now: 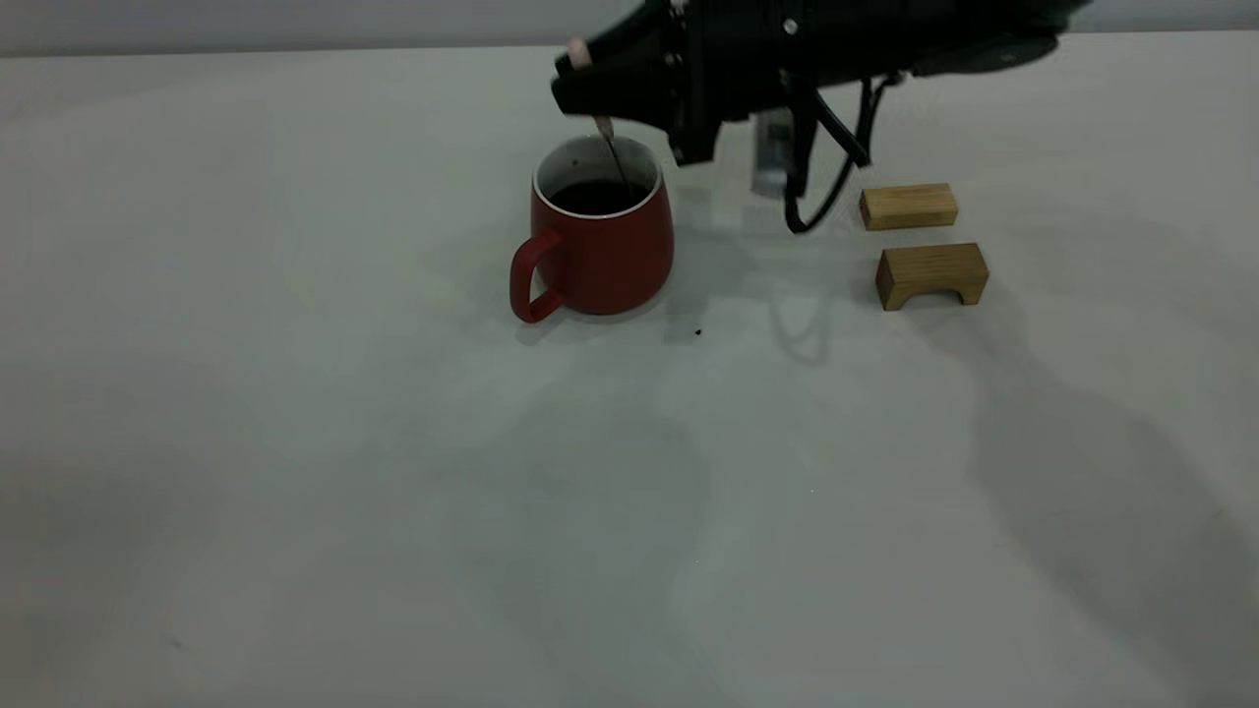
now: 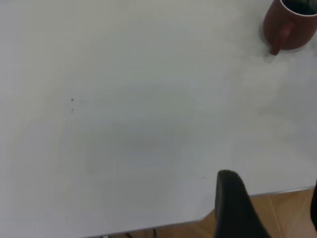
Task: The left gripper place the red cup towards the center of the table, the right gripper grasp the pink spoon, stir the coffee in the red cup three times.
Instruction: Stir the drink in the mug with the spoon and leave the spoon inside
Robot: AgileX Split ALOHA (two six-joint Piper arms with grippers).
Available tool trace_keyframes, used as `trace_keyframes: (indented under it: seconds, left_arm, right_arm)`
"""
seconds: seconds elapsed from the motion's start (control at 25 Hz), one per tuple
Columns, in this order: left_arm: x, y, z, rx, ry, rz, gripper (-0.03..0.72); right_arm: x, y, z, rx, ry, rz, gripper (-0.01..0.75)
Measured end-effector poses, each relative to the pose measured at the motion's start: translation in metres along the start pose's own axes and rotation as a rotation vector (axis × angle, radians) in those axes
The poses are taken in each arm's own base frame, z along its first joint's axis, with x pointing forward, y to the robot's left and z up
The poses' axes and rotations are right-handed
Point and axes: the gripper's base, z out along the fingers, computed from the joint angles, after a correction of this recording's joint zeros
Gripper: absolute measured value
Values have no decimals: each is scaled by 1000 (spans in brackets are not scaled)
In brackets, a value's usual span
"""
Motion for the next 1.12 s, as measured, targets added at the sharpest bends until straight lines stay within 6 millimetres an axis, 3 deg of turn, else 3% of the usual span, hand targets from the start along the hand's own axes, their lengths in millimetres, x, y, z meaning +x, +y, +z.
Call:
trace_keyframes:
  seconds: [0.2,0.36,0.64,1.12]
  left_arm:
    - [0,0,0,0,0,0,447]
    - [0,0,0,0,0,0,447]
    - [0,0,0,0,0,0,447]
    - [0,0,0,0,0,0,447]
  right_arm:
    - [13,-9,19,37,17,-35,133]
    - [20,1,34,34,56,-95,133]
    - [7,21,10,-22,49,-78,133]
    - [3,12,11,58,93,-85,144]
